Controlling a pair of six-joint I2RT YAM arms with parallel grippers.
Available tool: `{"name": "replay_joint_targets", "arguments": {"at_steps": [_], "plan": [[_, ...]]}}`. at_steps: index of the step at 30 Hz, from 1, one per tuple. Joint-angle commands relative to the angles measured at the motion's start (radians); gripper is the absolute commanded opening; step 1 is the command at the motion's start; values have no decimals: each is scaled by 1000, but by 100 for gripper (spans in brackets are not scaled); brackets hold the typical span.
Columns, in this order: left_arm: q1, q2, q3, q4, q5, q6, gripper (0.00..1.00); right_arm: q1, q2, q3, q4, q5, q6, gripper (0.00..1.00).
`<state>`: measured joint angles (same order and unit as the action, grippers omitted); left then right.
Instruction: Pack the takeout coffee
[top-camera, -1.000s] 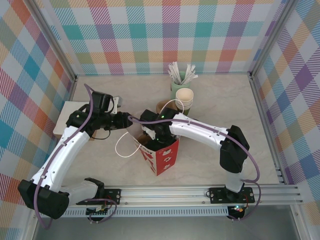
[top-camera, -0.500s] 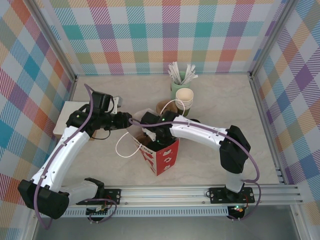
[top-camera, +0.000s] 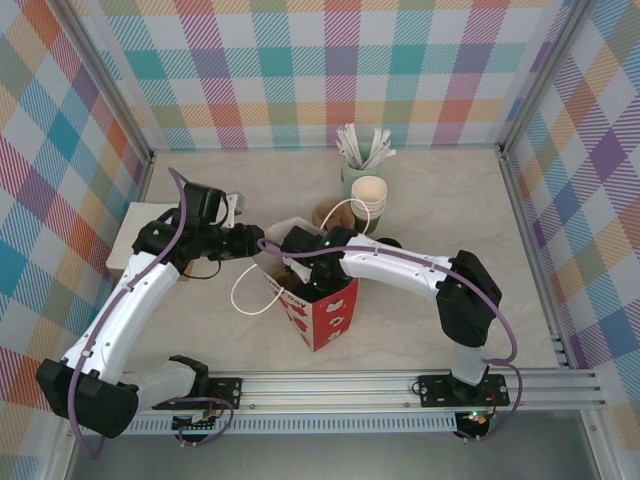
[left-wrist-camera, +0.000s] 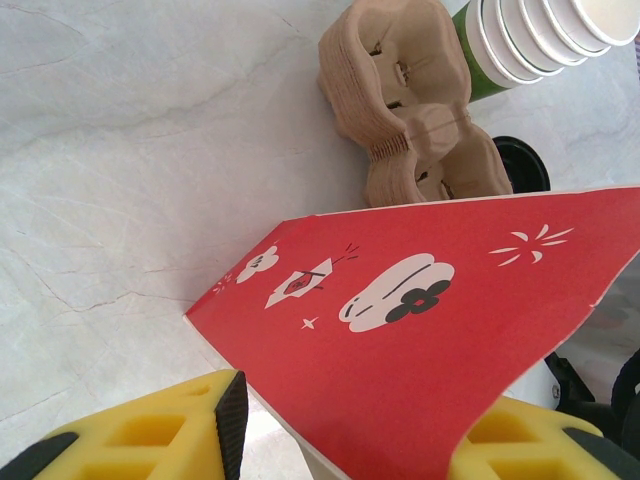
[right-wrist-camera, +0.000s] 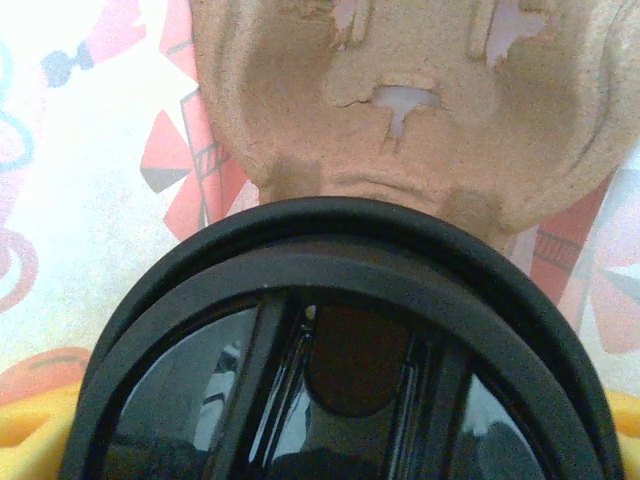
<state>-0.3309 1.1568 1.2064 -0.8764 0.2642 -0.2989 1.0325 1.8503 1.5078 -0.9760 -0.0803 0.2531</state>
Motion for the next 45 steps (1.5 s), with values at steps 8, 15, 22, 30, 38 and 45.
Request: {"name": "replay_joint_targets", "arguments": {"at_steps": [8,15,22,30,38,45], "plan": [[10,15,-2,-4,-19,4,43,7,27,-44,-64,-33,-27,86],[10,11,-4,-6,-22,2,44,8,26,-58,-59,-35,-28,86],[10,11,-2,-8,-23,2,44,7,31,-69,-59,-38,-27,86],[10,9,-6,1,-7,3,44,7,27,-41,-72,-40,-21,87],[11,-13,-12,37,43,22,36,8,12,0,-76,-38,-3,89],[10,-23,-5,44,58,37,26,8,10,8,-79,-38,-2,89]]}}
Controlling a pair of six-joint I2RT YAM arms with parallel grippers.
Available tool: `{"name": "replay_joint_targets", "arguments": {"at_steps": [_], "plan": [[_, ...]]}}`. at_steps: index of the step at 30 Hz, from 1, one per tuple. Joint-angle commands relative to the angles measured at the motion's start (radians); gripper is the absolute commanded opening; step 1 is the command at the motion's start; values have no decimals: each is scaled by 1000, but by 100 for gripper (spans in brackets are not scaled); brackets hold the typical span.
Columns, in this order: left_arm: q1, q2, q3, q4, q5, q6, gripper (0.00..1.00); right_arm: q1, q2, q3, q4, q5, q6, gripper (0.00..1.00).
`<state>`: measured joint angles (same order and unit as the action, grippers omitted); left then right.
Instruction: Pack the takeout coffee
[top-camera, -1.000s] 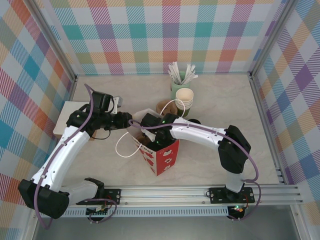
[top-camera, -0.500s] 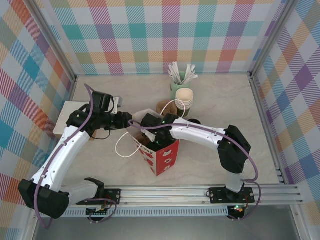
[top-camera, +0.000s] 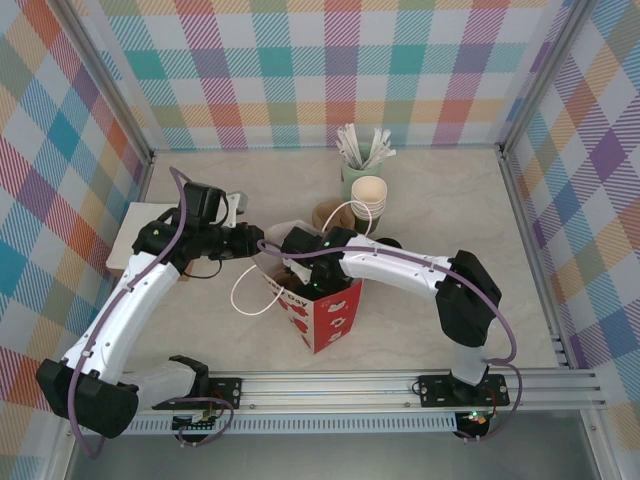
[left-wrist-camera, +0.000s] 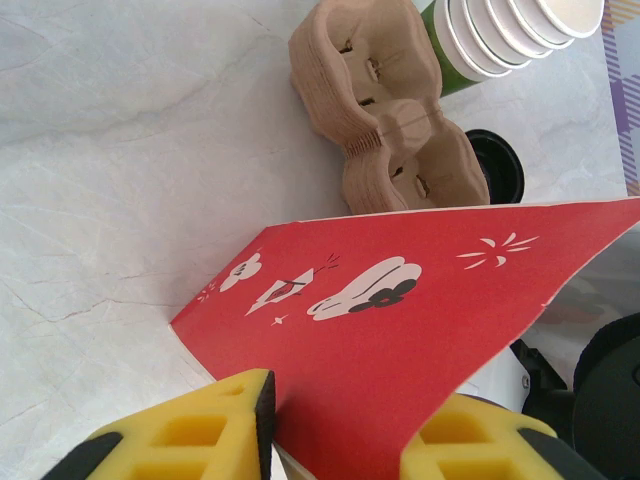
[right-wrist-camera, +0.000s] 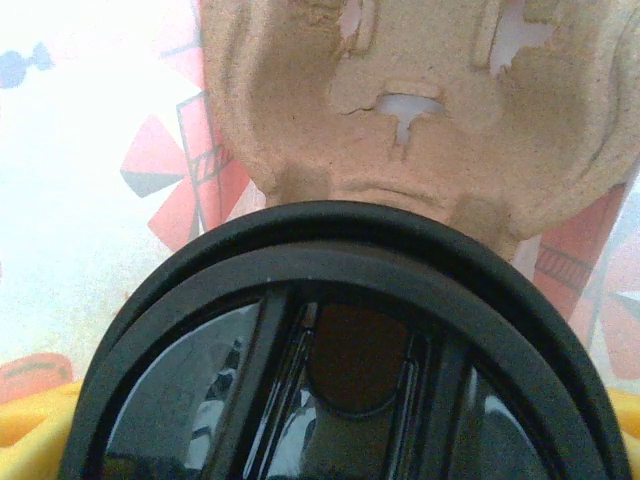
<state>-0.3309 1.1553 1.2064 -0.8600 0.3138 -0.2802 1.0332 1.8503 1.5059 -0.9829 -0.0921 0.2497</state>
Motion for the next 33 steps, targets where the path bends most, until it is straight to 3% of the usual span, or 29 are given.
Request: {"name": "replay_joint_targets", "arguments": {"at_steps": [1,11,18,33], "plan": [[10,-20,-4,27,10,21,25,7,10,11,-72,-27,1,89],[10,-21,10,18,-4,20,26,7,-10,20,-69,-18,3,84],[10,-25,34,6,-15,23,51,6,-38,61,-92,8,3,83],[10,-133,70,21,-113,27,83,4,-63,110,-125,35,5,82]]}}
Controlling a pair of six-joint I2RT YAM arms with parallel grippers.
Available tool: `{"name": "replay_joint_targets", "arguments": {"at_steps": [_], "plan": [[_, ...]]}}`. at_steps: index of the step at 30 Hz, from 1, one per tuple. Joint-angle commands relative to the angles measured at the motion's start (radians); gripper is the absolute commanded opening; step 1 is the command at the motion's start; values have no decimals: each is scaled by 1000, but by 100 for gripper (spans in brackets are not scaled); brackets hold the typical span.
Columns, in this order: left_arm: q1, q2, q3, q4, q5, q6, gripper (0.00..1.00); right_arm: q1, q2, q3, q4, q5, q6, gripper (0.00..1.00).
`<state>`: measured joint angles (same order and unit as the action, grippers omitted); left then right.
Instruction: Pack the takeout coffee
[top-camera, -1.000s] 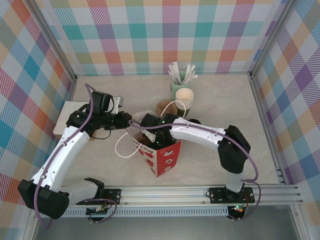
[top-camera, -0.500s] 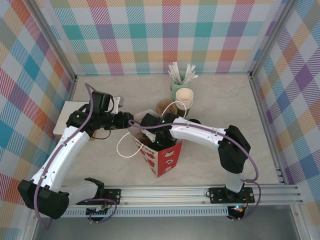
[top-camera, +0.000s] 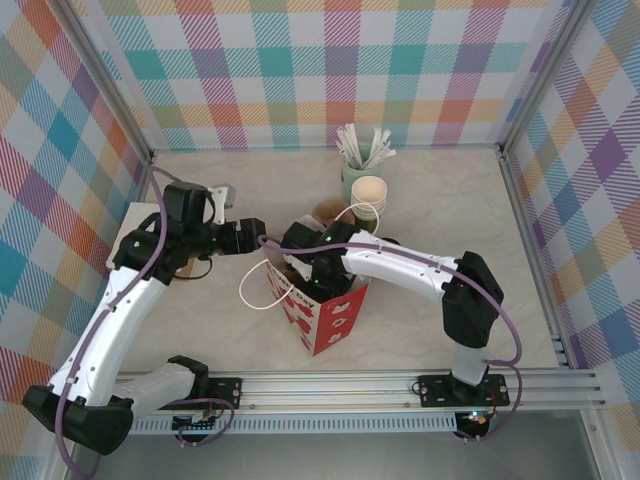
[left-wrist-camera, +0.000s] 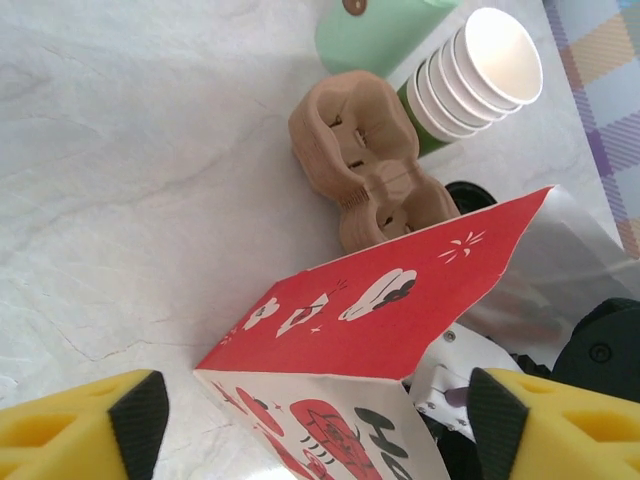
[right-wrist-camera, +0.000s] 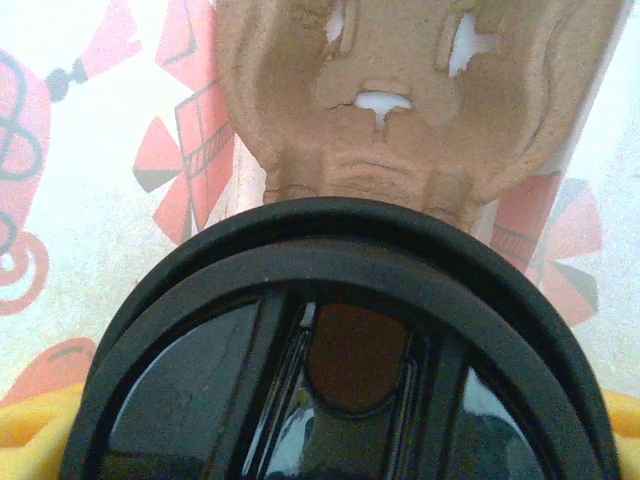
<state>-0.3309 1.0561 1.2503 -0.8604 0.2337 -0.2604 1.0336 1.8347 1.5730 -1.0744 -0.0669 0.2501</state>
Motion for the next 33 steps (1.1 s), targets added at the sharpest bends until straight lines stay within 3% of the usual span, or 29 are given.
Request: {"name": "replay_joint_targets", "arguments": {"at_steps": [1,8,25,33], "plan": [[10,-41,22,24,-44,6,85,2,-49,47,-39,12,3,83],[10,-118,-16,74,-84,13,93,-1,-64,106,-91,33,11,82],[10,-219,-75,150,-81,51,96,-23,-122,265,-162,67,17,82],[10,-246,-104,216,27,82,96,-29,-157,316,-189,93,29,81]]}}
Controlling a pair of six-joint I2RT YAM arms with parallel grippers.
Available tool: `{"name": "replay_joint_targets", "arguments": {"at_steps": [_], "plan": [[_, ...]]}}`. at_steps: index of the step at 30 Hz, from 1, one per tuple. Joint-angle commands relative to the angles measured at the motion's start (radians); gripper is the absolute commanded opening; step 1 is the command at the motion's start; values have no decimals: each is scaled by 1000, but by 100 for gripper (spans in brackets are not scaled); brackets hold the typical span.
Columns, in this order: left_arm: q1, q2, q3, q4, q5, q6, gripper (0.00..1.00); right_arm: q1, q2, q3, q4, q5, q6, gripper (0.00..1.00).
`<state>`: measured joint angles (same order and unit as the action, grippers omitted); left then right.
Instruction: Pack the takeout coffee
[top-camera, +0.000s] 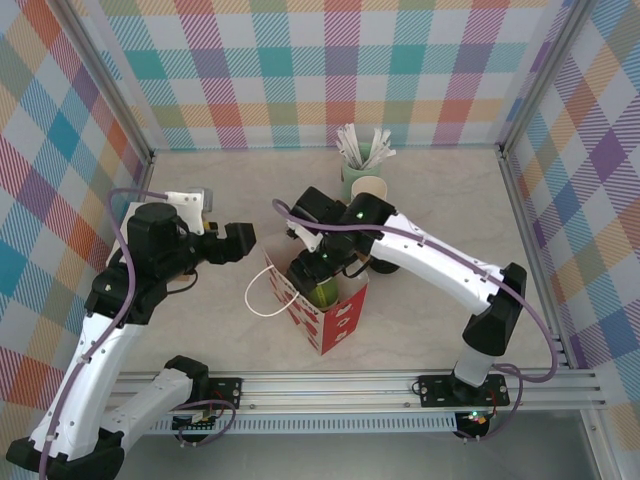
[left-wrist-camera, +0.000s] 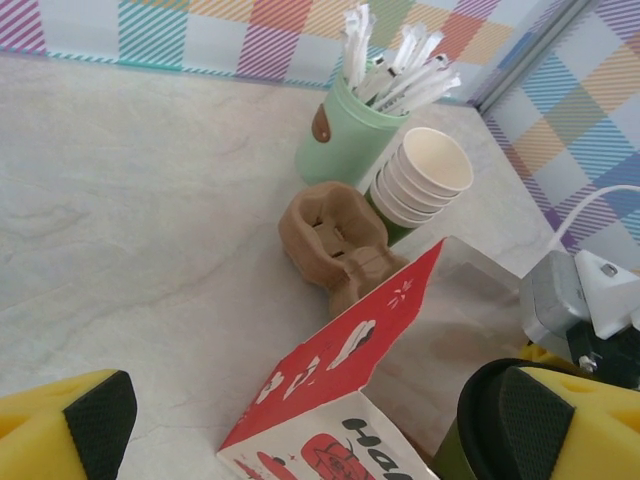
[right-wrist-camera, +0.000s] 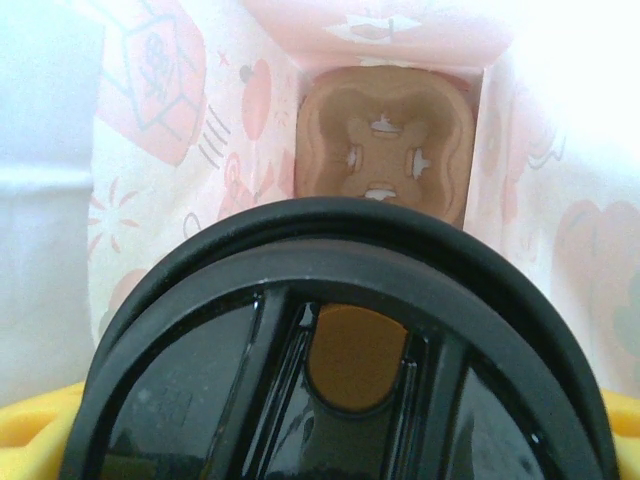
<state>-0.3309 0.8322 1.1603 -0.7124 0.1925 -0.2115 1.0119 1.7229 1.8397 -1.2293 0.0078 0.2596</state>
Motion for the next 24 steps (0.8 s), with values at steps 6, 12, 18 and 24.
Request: {"name": "replay_joint_targets", "arguments": {"at_steps": [6,12,18,24], "plan": [[10,-47,-36,145,259,85,97,-27,-121,91,-9,39,23,81],[6,-77,-67,238,398,125,100,-55,-192,140,16,49,24,80],[-74,-83,-102,345,423,171,100,-78,-278,150,102,25,59,79],[-189,-28,-90,401,363,224,100,-78,-315,155,171,-34,95,78]]}}
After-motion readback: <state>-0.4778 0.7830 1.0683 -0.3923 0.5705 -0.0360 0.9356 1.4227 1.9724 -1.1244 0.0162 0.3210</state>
